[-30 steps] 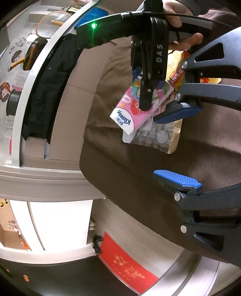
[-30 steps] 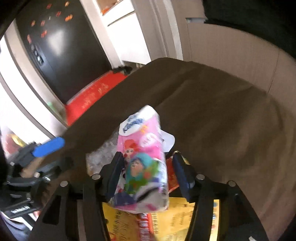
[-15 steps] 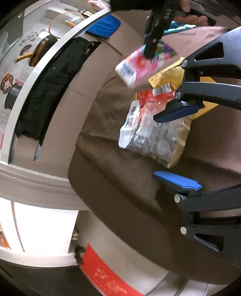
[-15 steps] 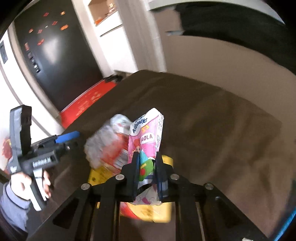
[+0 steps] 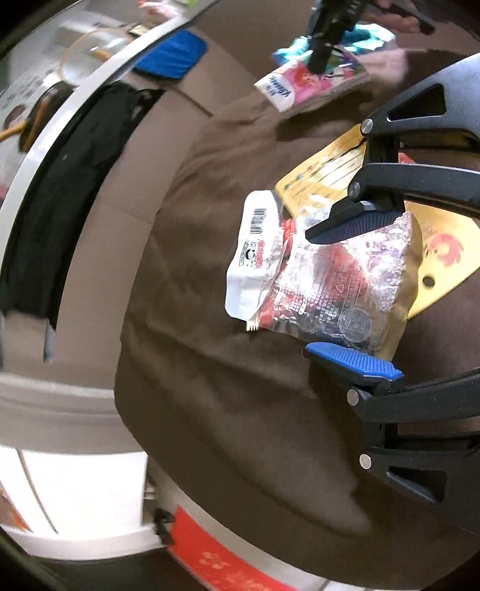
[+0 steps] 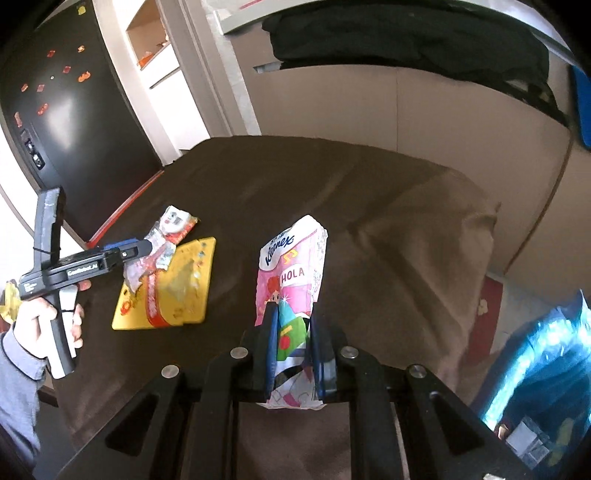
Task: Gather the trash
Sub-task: 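Grasp the silver foil wrapper with the left tool while the right tool holds the tissue pack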
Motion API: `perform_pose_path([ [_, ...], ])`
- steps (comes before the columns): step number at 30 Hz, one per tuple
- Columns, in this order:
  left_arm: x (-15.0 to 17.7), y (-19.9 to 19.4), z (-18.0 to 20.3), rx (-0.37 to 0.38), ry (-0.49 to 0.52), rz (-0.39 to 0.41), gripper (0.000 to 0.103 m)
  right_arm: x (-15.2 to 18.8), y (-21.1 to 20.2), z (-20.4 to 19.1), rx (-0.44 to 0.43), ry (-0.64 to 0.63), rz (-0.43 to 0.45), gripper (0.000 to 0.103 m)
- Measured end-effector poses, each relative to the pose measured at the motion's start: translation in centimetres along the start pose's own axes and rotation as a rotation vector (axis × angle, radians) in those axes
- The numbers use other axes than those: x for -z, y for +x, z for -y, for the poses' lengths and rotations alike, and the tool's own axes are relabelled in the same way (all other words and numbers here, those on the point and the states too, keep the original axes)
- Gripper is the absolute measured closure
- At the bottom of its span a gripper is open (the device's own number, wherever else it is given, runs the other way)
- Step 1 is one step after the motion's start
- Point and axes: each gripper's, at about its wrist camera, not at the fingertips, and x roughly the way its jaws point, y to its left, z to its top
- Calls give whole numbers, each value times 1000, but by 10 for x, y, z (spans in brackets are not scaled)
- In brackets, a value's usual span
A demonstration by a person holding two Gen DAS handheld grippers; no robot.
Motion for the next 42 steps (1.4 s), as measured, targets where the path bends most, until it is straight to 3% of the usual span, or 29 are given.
perform_pose_path([
  [3,2,4,7,-58,22,-12,42,0,4,3,-11,19,-4,88],
  [13,-3,4,13,-103,28,-94,44,14,-6,13,-39,20,11,87],
  [16,-2,1,18,-124,34,-76,63,15,-10,10,-37,-1,17,87],
  [18,-1,-5,20,-137,40,-55,90,16,-13,7,-29,-15,24,87],
  [19,-1,-9,23,-146,46,-45,95,16,-17,6,-25,-21,31,87],
  [24,1,-30,41,-124,74,-2,102,19,-34,2,-19,-44,62,88],
  [29,3,-58,47,-109,85,48,101,24,-51,-1,-11,-74,86,88],
  [34,6,-55,41,-97,116,2,97,27,-51,2,-12,-67,80,88],
  [35,6,-50,38,-94,113,-15,84,28,-49,2,-17,-61,75,88],
  [36,7,-47,37,-95,108,-22,57,29,-47,2,-22,-55,69,88],
  [38,10,-39,33,-106,86,-11,33,29,-43,4,-29,-47,57,88],
  [42,11,-27,23,-47,17,8,33,32,-35,4,-29,-48,37,88],
])
